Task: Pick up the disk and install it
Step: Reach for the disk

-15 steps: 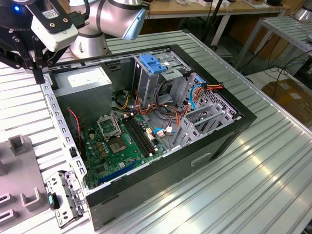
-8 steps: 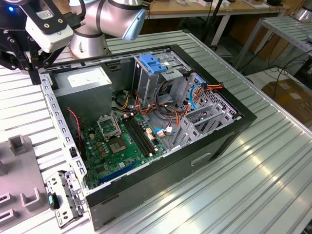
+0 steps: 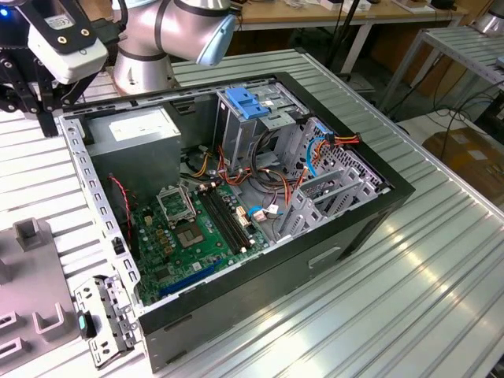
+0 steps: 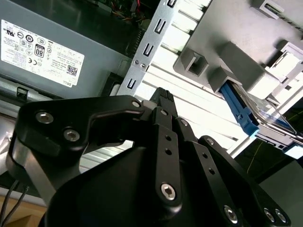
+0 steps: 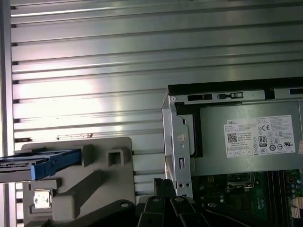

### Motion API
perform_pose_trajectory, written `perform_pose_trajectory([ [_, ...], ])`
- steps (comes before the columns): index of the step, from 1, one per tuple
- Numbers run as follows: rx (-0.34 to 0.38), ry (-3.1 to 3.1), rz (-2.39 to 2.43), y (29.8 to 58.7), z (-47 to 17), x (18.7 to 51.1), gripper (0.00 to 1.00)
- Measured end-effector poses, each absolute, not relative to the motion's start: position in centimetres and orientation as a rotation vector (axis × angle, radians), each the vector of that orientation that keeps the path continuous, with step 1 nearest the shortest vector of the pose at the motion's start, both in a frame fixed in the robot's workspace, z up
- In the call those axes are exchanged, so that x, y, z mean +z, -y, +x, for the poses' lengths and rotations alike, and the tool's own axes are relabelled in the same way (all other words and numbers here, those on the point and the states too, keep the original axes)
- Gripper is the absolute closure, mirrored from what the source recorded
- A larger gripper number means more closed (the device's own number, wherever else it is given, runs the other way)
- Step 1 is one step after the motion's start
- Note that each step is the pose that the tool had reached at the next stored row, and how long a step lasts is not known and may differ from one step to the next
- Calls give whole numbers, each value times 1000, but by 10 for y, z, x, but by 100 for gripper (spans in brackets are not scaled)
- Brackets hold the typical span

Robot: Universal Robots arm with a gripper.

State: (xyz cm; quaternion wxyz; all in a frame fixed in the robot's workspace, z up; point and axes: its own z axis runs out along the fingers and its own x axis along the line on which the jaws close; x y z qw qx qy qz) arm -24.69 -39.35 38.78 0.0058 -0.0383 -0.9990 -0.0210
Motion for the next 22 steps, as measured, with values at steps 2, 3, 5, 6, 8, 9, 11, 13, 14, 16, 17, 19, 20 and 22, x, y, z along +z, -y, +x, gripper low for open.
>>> perform_pose_trajectory([
  [2, -66, 3127, -120, 393, -252, 388, 89],
  [3, -66, 3127, -120, 393, -255, 388, 89],
  [5, -66, 3127, -120, 391, -263, 388, 89],
  [6, -66, 3127, -120, 391, -266, 388, 89],
  [8, -66, 3126, -120, 389, -270, 388, 89],
  [9, -66, 3126, -120, 387, -271, 388, 89],
  [11, -66, 3126, -120, 386, -274, 388, 89],
  [13, -66, 3125, -120, 385, -278, 388, 89],
  [14, -66, 3125, -120, 385, -281, 388, 89],
  [16, -66, 3125, -120, 385, -286, 388, 89],
  [17, -66, 3124, -120, 385, -288, 388, 89],
  [19, -66, 3124, -120, 384, -293, 388, 89],
  [20, -65, 3123, -120, 384, -295, 388, 89],
  [22, -65, 3123, -119, 384, -299, 388, 89],
])
